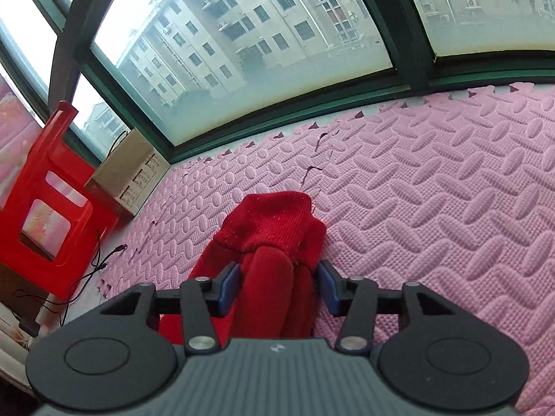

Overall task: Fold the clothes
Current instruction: 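Hold the red pants cuffs closed in the right gripper while the left gripper rests at the waist, then lift the cuffs with the right gripper and fold them over toward the waist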

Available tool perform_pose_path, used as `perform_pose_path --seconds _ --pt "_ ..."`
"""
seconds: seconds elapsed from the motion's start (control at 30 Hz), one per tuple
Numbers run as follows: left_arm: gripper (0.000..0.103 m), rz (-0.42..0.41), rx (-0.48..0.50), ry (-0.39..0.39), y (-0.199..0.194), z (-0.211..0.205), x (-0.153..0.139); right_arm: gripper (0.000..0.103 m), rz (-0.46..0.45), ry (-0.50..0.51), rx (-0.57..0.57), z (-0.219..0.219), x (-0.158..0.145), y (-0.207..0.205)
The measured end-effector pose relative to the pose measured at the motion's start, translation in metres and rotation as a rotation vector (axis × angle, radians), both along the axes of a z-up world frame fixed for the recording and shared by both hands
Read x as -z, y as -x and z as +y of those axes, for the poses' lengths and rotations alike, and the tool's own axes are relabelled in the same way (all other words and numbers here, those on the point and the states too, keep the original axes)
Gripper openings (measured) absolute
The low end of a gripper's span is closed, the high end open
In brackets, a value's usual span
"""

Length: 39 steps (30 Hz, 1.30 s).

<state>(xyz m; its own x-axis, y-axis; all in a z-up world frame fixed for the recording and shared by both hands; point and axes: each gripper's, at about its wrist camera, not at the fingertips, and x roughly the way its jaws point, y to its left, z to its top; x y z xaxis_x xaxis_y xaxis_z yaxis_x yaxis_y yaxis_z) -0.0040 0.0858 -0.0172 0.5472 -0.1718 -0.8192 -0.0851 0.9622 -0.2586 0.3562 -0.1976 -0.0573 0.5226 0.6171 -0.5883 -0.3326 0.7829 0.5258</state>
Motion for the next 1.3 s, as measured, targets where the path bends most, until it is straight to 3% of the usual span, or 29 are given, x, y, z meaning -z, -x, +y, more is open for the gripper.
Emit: perform_pose_path --seconds 0.1,0.3,0.5,0.6,0.73,1.0,1.3 --pt "0.103 0.006 0.001 -0.003 -0.001 0.000 0.000 0.050 -0.007 -0.001 -0.010 0.004 -0.001 -0.001" --pt "0.103 0.011 -0.002 -0.008 -0.001 -0.001 -0.001 0.045 -0.064 0.110 -0.041 0.018 -0.007 0.004" --pt "0.103 0.012 -0.003 -0.008 -0.001 -0.001 -0.001 0.048 -0.062 0.098 -0.016 0.018 -0.006 0.005" --pt "0.103 0.011 -0.003 -0.006 0.000 -0.001 -0.001 0.031 -0.012 0.040 -0.010 0.012 -0.004 0.001" --pt "0.103 0.012 -0.004 -0.006 0.000 -0.001 -0.001 0.024 0.027 -0.074 0.011 0.000 -0.004 0.001" --pt "0.103 -0.010 0.000 -0.022 0.003 -0.003 -0.012 0.022 -0.059 -0.039 -0.036 0.010 -0.049 0.018" --pt "0.103 -0.091 -0.006 -0.027 0.010 -0.001 -0.033 0.022 -0.199 -0.009 -0.149 0.031 -0.113 0.071"
